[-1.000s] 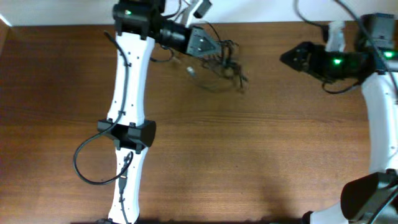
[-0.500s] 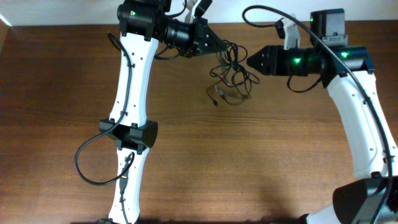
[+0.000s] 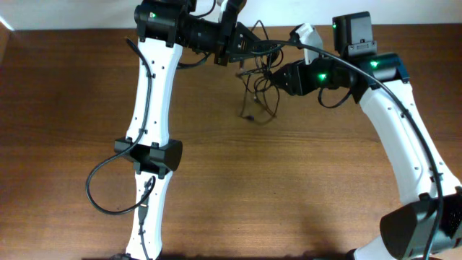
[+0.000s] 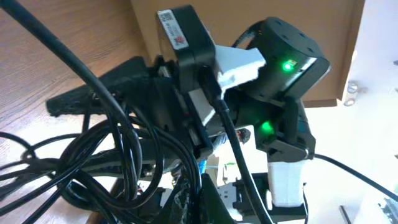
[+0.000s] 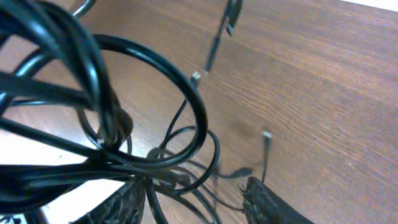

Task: Untangle cables

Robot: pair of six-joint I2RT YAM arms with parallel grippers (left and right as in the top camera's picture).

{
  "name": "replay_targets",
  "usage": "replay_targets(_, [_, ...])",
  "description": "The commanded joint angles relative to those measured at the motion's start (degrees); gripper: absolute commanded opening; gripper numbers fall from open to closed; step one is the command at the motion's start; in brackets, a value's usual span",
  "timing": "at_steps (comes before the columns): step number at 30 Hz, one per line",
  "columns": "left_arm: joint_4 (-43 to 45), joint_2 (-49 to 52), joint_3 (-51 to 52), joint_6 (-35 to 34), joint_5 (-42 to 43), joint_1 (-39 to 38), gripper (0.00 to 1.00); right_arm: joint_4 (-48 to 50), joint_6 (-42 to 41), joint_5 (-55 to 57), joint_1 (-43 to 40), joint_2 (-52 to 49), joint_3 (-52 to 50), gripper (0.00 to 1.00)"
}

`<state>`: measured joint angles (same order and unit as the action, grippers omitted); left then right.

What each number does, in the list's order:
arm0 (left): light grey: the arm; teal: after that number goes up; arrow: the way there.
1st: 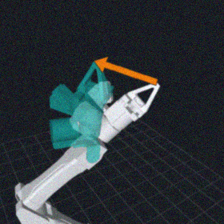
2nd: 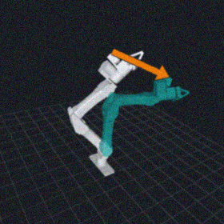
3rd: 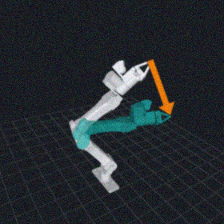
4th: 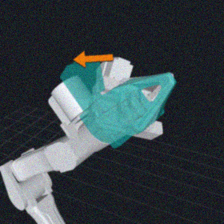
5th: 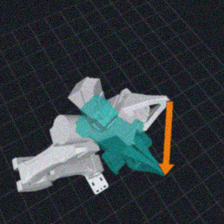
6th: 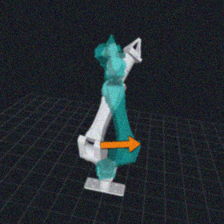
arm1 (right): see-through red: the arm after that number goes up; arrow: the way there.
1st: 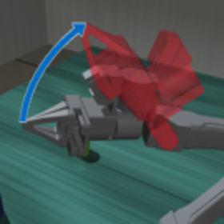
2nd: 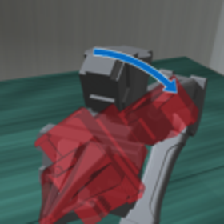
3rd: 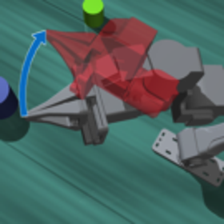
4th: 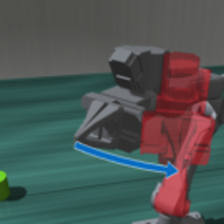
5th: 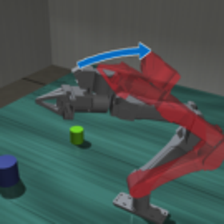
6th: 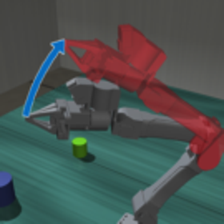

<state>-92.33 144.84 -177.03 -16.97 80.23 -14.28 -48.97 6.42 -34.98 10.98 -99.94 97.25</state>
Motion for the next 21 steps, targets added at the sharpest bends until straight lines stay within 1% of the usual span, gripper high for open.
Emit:
replay_targets(1, [0.11, -2.73, -1.4, -0.37, 4.44, 0.02, 0.0, 2.03, 0.66, -3.8, 0.68, -0.74, -0.57, 0.53])
replay_targets(3, [0.15, -2.73, -1.4, -0.35, 4.42, 0.09, 0.0, 2.99, 0.59, -6.51, 0.68, -0.74, -0.57, 0.55])
replay_targets(4, [0.5, -2.73, -1.4, -0.35, 4.37, 0.09, 0.0, 3.02, 0.15, -6.62, 0.68, -0.74, -0.57, 0.46])
replay_targets(5, [1.05, -2.73, -1.4, -0.35, 4.0, 0.09, 0.0, 3.02, -0.37, -6.6, 0.68, -0.74, -0.57, 0.18])
replay_targets(6, [1.75, -2.73, -1.4, -0.35, 4.0, 0.09, 0.0, 3.23, -1.86, -6.62, 0.61, -0.74, -0.57, 0.05])
replay_targets(7, [2.43, -2.73, -1.4, -0.35, 3.98, 0.09, 0.0, 3.45, -3.17, -6.6, 0.5, -0.72, -0.57, 0.04])
replay_targets(8, [4.24, -2.73, -1.4, -0.33, 3.02, 0.17, 0.05, 3.34, -5.01, -6.43, -0.13, -0.61, -0.57, 0.04])
replay_targets(10, [4.7, -2.73, -1.4, -0.33, -2.64, 0.33, 0.11, 2.45, -6.82, -6.43, -1.27, -0.26, -0.57, 0.04])
replay_targets(11, [4.66, -2.73, -1.4, -0.33, -9.49, 0.46, 0.15, 0.96, -7.41, -6.45, -2.58, 0.55, -0.57, 0.04])
replay_targets(12, [4.61, -2.73, -1.4, -0.11, -19.1, 0.52, 0.22, -0.57, -7.58, -6.43, -3.65, 1.49, -0.57, 0.04])
replay_targets(13, [4.17, -2.73, -1.4, -0.11, -26.29, 0.52, 0.32, -2.14, -8.0, -6.36, -4.46, 2.34, -0.57, 0.04])
replay_targets(14, [3.06, -2.73, -1.4, -0.11, -37.7, 0.5, 0.48, -4.59, -8.44, -6.38, -5.6, 3.41, -0.57, 0.04])
replay_targets(15, [1.22, -2.73, -1.4, -0.13, -48.06, 0.42, 0.71, -7.74, -8.41, -6.38, -6.69, 4.48, -0.57, 0.04])
replay_targets(16, [-0.61, -2.73, -1.4, -0.13, -54.97, 0.31, 0.98, -9.84, -8.39, -6.38, -6.93, 4.81, -0.57, 0.04])
replay_targets(17, [-2.82, -2.67, -1.29, -0.11, -59.8, 0.26, 0.99, -11.1, -8.39, -6.38, -6.86, 4.83, -0.57, 0.04])
replay_targets(18, [-4.44, -2.67, -1.25, -0.04, -62.6, 0.22, 0.99, -11.91, -8.39, -6.38, -6.82, 4.81, -0.57, 0.04])
replay_targets(19, [-4.39, -2.67, -0.61, 3.96, -62.1, 0.15, 0.99, -12.63, -8.41, -6.38, -6.82, 4.79, -0.57, 0.04])
replay_targets(20, [-4.39, -2.67, -0.55, 6.23, -59.78, 0.11, 0.99, -12.66, -8.44, -6.38, -6.84, 4.79, -0.57, 0.04])
replay_targets(21, [-4.39, -2.45, -0.31, 9.99, -54.73, 0.11, 1.0, -12.68, -8.48, -6.36, -6.82, 4.76, -0.57, 0.04])
